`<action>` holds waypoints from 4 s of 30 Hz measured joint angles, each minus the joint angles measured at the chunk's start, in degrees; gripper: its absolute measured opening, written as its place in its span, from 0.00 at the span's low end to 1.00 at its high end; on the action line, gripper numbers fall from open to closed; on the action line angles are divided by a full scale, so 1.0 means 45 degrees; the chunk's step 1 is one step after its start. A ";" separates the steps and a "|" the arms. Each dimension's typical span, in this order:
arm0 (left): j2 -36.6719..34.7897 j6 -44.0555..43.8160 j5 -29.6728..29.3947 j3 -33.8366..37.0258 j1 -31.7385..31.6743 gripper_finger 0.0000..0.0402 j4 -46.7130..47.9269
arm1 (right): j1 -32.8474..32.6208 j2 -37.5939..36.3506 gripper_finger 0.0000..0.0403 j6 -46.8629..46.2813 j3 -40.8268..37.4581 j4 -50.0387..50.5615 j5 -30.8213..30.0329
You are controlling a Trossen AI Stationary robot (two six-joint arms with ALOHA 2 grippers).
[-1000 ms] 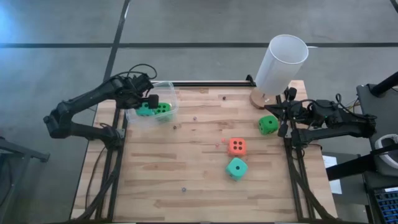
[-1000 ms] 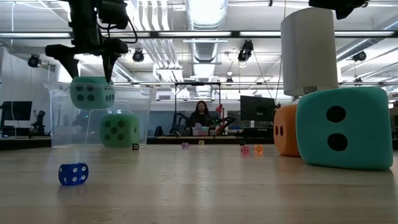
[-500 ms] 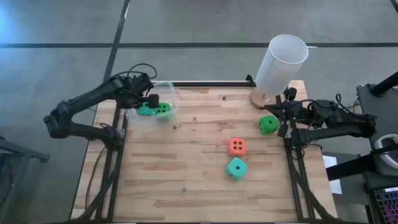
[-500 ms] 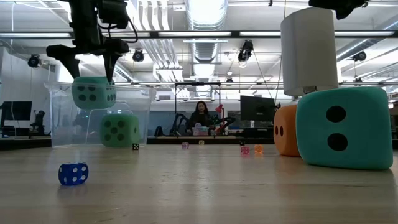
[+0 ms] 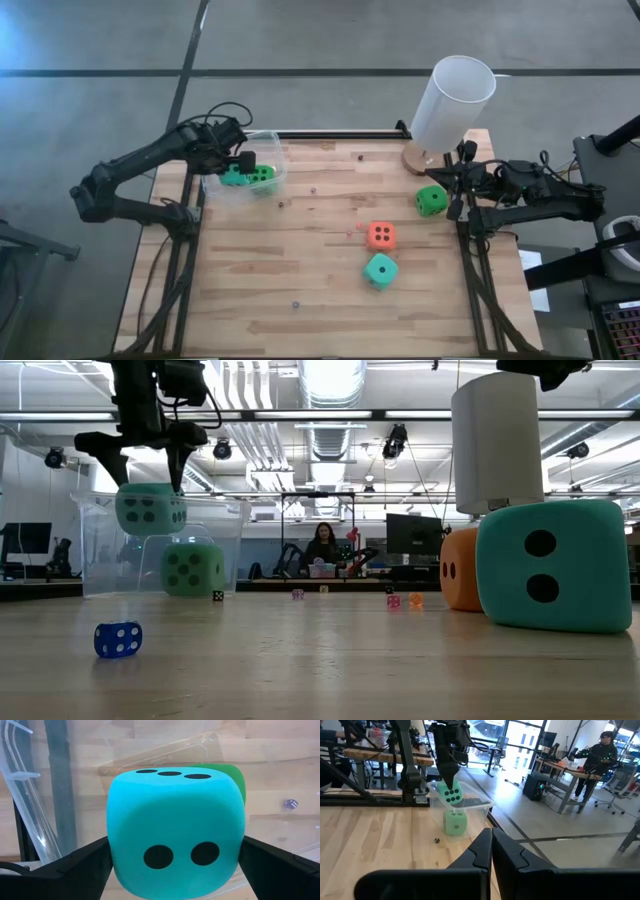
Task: Pick & Place Dice
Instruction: Put the left large blue dice into the transparent bin
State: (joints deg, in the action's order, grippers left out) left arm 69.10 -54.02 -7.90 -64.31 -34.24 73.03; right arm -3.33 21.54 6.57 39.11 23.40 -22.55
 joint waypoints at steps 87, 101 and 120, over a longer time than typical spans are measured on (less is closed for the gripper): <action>-0.0005 -0.1967 0.1687 -0.0137 -0.0078 0.99 0.1172 | -0.0005 0.0000 0.02 -0.0025 0.0001 0.0000 0.0001; -0.0005 -0.1613 -0.2198 -0.1316 -0.0092 0.99 0.1141 | -0.0005 -0.0005 0.02 -0.0009 -0.0003 0.0000 0.0000; -0.0005 -0.0992 -0.4637 -0.1872 -0.0034 0.99 0.1004 | -0.0005 -0.0005 0.02 0.0004 -0.0003 0.0000 0.0000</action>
State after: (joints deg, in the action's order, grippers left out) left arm 69.08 -58.48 -28.77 -72.74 -34.39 77.55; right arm -3.36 21.52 6.59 39.09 23.40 -22.54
